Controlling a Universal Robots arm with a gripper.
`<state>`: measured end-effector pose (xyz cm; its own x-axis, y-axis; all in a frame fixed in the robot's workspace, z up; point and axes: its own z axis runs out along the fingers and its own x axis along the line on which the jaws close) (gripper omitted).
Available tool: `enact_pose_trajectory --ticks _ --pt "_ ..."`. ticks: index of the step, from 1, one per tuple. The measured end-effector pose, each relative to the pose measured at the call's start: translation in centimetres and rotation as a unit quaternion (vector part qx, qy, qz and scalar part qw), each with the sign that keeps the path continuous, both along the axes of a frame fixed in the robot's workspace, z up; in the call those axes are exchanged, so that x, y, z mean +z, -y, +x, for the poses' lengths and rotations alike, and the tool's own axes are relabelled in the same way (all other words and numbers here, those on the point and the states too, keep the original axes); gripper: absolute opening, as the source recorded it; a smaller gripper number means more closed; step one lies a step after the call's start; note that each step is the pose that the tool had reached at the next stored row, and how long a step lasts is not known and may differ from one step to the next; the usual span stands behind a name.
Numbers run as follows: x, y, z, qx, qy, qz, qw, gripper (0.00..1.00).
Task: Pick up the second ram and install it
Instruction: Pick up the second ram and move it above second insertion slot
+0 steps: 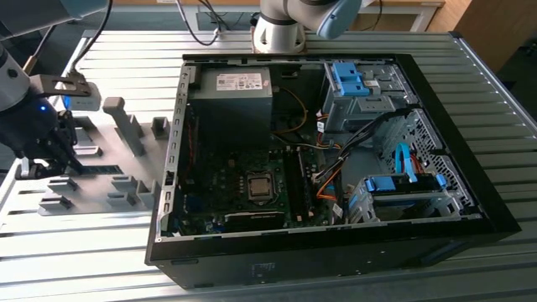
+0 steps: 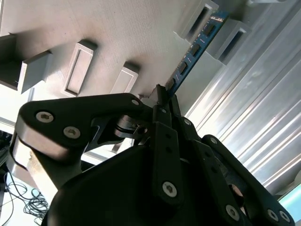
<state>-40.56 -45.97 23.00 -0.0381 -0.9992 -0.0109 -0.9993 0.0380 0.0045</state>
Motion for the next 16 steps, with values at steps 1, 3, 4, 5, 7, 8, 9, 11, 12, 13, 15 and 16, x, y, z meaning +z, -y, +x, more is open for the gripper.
enact_pose_trajectory --ticks 1,3,4,5,7,8,9,11,12,13,15,16 --pt "0.13 0.0 0.0 0.0 0.0 0.0 1.0 0.14" --pt "0.41 0.0 0.0 0.0 0.0 0.0 1.0 0.14" --pt "0.53 0.0 0.0 0.0 0.0 0.0 1.0 0.14" --pt "0.63 0.0 0.0 0.0 0.0001 0.0001 1.0 0.14" --pt "0.91 0.0 0.0 0.0 0.0 0.0 1.0 0.14" --pt "1.05 0.0 0.0 0.0 0.0 0.0 1.0 0.14" --pt "1.17 0.0 0.0 0.0 0.0 0.0 1.0 0.14" --pt "1.41 0.0 0.0 0.0 0.0 0.0 1.0 0.14" --pt "1.53 0.0 0.0 0.0 0.0 0.0 1.0 0.14" --pt "1.65 0.0 0.0 0.0 0.0 0.0 1.0 0.14" --pt "1.83 0.0 0.0 0.0 0.0 0.0 1.0 0.14" --pt "1.84 0.0 0.0 0.0 0.0001 0.0001 1.0 0.14"
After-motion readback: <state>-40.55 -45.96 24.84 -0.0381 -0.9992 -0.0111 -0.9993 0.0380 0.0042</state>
